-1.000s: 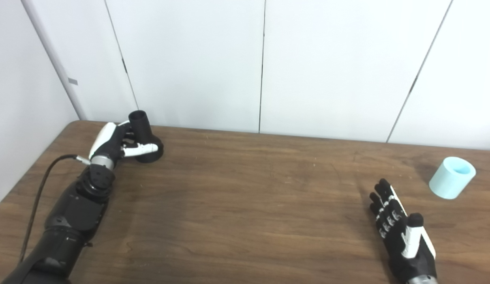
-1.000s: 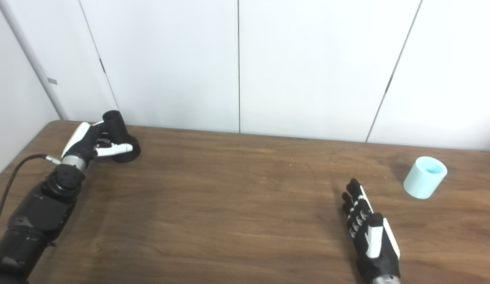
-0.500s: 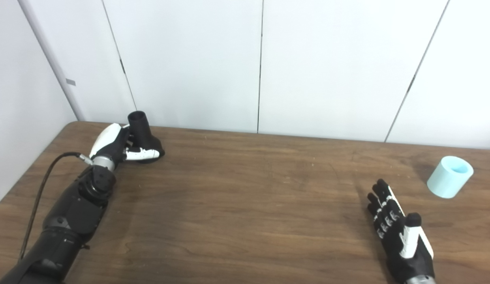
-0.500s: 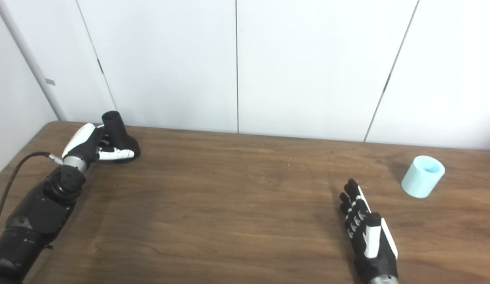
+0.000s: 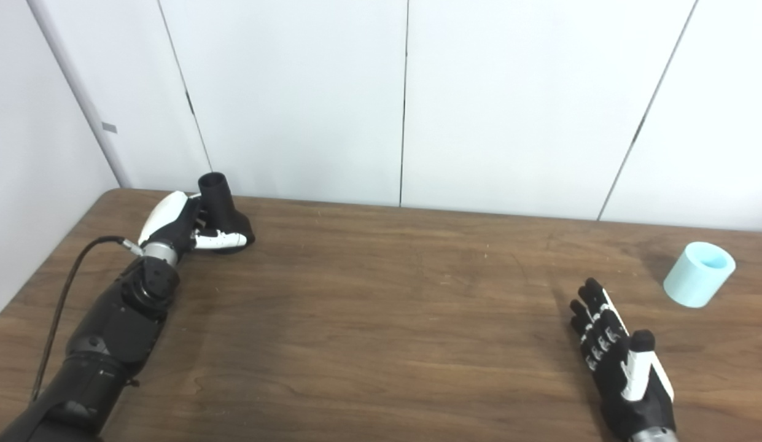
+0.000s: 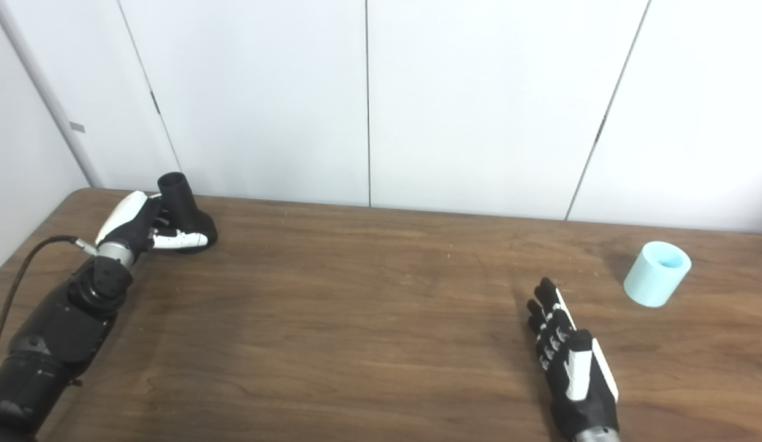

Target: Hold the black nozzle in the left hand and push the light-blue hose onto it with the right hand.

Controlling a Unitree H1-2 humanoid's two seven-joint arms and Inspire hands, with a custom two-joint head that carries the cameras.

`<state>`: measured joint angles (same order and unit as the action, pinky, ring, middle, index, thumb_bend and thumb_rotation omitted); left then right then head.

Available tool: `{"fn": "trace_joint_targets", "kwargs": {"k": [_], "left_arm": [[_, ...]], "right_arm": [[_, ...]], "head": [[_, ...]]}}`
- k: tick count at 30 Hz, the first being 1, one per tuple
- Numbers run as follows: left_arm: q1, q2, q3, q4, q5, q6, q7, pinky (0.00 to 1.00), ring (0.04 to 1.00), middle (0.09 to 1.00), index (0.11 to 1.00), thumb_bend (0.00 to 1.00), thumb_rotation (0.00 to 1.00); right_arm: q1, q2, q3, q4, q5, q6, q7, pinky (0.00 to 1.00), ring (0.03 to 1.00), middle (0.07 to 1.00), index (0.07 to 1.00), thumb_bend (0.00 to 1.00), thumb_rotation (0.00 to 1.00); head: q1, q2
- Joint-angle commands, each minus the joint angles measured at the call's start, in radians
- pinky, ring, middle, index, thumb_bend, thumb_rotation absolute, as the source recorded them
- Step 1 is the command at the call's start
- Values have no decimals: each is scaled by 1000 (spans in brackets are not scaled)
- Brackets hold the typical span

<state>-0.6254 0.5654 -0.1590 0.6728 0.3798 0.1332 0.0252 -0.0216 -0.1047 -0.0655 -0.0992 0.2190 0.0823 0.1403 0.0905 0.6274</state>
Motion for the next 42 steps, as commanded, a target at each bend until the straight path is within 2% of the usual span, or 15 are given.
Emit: {"fn": "trace_joint_targets", "kwargs": {"k": [1,2,4,5,7,10,17,25,29,34,42], "left_arm": [[-3,-3,-11,41,6,1,-18,514,546,557,520,620,193],[-2,-6,-7,42,3,-4,-14,470,521,537,502,568,141],[2,-14,2,45,-6,-17,-10,386,455,488,486,526,98],[5,-16,3,45,-7,-22,-10,282,352,409,480,517,85],[8,-14,-8,50,1,-41,-11,162,232,309,474,515,79],[5,-3,-49,80,32,-97,-7,100,173,249,471,516,77],[9,-8,-95,99,36,-150,-11,115,184,258,471,517,77],[57,-37,-141,59,36,-162,-26,168,230,283,470,517,84],[112,-59,-192,-31,80,-142,-18,258,308,349,470,517,91],[155,-89,-240,-99,97,-151,-27,227,278,331,469,517,92],[216,-137,-306,-261,76,-65,-147,226,286,348,470,516,89]], "right_arm": [[1,-6,7,-25,3,12,8,1000,994,1000,1000,803,1000],[0,-7,7,-26,2,14,8,1000,994,1000,1000,802,1000],[-1,-7,7,-26,2,16,8,1000,995,1000,1000,803,1000],[-1,-8,8,-27,1,17,7,1000,996,1000,1000,803,1000],[-1,-9,8,-31,1,20,7,1000,996,1000,1000,803,1000],[-2,-10,8,-33,1,24,7,1000,993,1000,1000,803,1000],[-5,-10,7,-34,6,30,7,1000,993,1000,1000,800,1000],[-6,-8,6,-47,8,45,5,1000,991,1000,1000,800,1000],[-5,-7,5,-57,10,54,4,1000,990,1000,1000,796,1000],[-7,-7,4,-55,12,57,4,1000,991,1000,1000,796,1000],[-11,1,10,-71,5,75,-5,1000,981,1000,1000,802,1000]], "head": [[1,1],[0,3],[0,3],[0,3],[-4,10],[-4,10],[-11,22],[-15,27],[-16,35],[-16,39],[-40,46]]}}
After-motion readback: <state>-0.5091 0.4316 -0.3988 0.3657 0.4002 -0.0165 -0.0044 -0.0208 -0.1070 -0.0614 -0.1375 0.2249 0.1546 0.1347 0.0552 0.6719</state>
